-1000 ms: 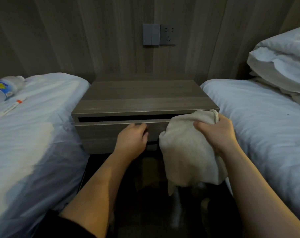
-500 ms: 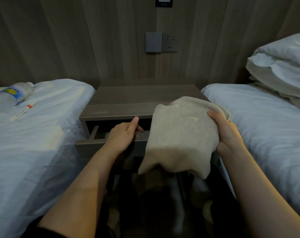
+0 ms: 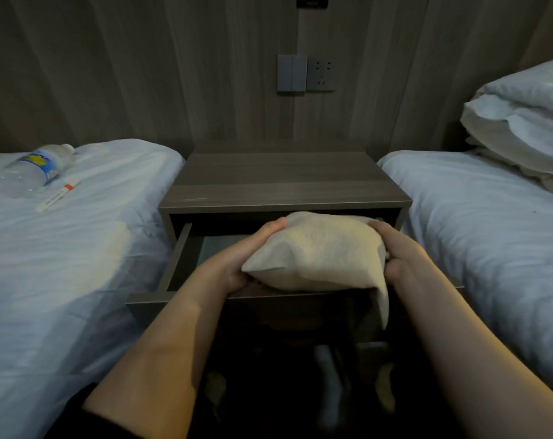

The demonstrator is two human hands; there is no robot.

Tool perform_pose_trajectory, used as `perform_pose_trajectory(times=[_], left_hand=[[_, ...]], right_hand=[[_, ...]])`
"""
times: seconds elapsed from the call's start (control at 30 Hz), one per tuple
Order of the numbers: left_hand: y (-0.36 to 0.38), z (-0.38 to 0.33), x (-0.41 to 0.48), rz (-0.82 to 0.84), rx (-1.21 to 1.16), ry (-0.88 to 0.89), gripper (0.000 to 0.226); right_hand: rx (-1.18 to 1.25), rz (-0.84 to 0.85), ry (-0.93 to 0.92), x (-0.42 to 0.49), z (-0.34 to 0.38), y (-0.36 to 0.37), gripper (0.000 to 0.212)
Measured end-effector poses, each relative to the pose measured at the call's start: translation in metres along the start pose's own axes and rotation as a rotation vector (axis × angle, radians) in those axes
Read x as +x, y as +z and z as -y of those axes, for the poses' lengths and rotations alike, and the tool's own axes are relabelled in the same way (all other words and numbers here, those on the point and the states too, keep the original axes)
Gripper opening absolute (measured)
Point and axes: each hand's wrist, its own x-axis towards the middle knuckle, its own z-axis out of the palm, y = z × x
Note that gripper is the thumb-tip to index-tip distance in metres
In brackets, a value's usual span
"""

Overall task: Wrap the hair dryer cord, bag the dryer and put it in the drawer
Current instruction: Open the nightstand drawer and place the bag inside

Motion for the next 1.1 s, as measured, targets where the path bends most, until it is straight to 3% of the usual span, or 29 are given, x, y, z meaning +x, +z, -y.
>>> perform_pose_trajectory(times=[0.2, 0.33, 0.47, 0.6, 0.7, 0.83, 0.97, 1.03, 1.1], left_hand=[[0.0, 0.004, 0.002, -0.114, -0.008, -0.129, 0.029], [0.001, 0.004, 0.008, -0.149, 0.039, -0.114, 0.032], [0.004, 0.004, 0.013, -0.237, 0.261, -0.101, 0.049], [0.008, 0.007, 0.018, -0.216, 0.589, -0.123, 0.062], [0.011, 0.008, 0.02, -0.222, 0.762, -0.149, 0.068], [0.013, 0.004, 0.026, -0.294, 0.769, -0.119, 0.067], [0.012, 0.006, 0.027, -0.401, 0.953, -0.008, 0.065], [0.011, 0.003, 0.02, -0.385, 1.027, 0.195, 0.055], [0.009, -0.002, 0.005, -0.185, 0.98, 0.305, 0.04]], right_hand=[[-0.278, 0.116, 0.088, 0.0, 0.0, -0.002, 0.026], [-0.516, 0.204, 0.079, 0.001, -0.005, 0.006, 0.035], [-1.05, 0.26, -0.083, 0.0, -0.016, 0.019, 0.059], [-1.507, 0.256, -0.205, -0.002, -0.027, 0.029, 0.061], [-1.523, 0.23, -0.277, 0.002, -0.032, 0.03, 0.051], [-1.443, 0.132, -0.378, 0.009, -0.034, 0.028, 0.046], [-1.268, 0.006, -0.609, 0.003, -0.034, 0.024, 0.037], [-1.253, 0.088, -0.755, -0.004, -0.032, 0.021, 0.029], [-1.321, 0.255, -0.824, -0.014, -0.029, 0.017, 0.021]])
